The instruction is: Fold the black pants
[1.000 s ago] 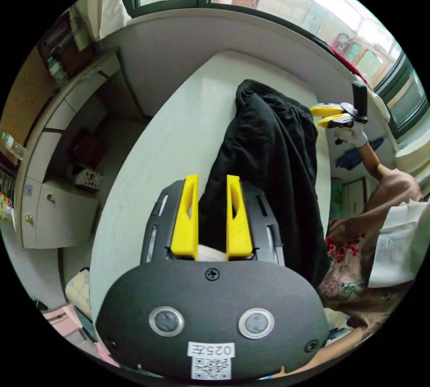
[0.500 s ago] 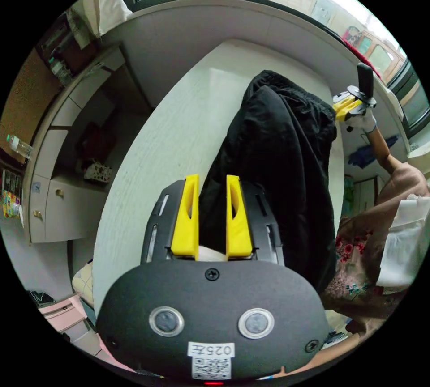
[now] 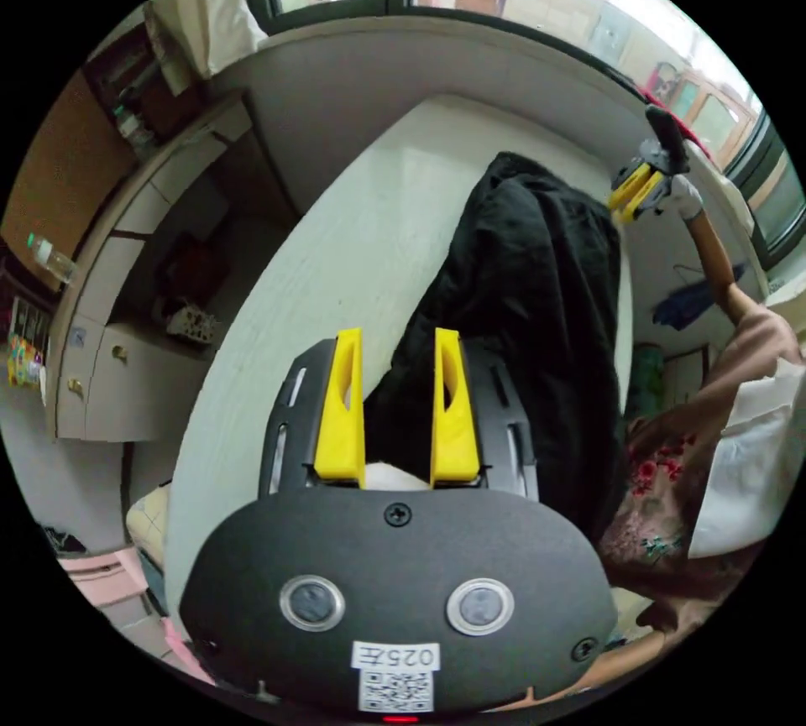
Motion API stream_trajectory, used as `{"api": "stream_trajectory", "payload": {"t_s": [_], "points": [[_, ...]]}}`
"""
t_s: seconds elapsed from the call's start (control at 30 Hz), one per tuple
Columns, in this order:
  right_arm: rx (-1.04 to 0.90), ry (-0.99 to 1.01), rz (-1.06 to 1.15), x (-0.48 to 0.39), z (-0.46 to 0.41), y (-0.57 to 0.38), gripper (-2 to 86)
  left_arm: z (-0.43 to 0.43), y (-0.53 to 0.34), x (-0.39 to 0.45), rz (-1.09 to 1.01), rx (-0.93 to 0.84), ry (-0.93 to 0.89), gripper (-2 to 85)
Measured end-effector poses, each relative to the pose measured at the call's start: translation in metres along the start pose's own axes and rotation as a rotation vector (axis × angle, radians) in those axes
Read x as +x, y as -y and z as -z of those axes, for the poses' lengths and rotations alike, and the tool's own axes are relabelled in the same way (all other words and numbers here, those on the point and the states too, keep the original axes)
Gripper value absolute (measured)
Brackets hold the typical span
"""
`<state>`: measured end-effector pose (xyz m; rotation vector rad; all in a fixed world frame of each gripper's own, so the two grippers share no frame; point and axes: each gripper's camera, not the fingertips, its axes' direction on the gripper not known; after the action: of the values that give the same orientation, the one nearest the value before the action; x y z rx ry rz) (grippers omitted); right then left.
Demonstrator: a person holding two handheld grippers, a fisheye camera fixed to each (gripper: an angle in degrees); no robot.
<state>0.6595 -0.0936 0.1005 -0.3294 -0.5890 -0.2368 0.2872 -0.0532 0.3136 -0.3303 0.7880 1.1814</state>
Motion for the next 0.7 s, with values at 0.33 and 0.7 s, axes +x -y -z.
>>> {"api": "stream_trajectory", "payload": {"t_s": [0.33,0.7], "points": [[0.12,-0.176,-0.142,0.039,-0.015,0.131,11.7,-0.032,0.038,0.139,-0.185,0.074,-0.305,8.0],[0.204,-0.055,-0.144,0.024,-0.007,0.15,-0.2,-0.07,0.046,0.172,-0.141,-0.048,-0.133,-0.8]]}}
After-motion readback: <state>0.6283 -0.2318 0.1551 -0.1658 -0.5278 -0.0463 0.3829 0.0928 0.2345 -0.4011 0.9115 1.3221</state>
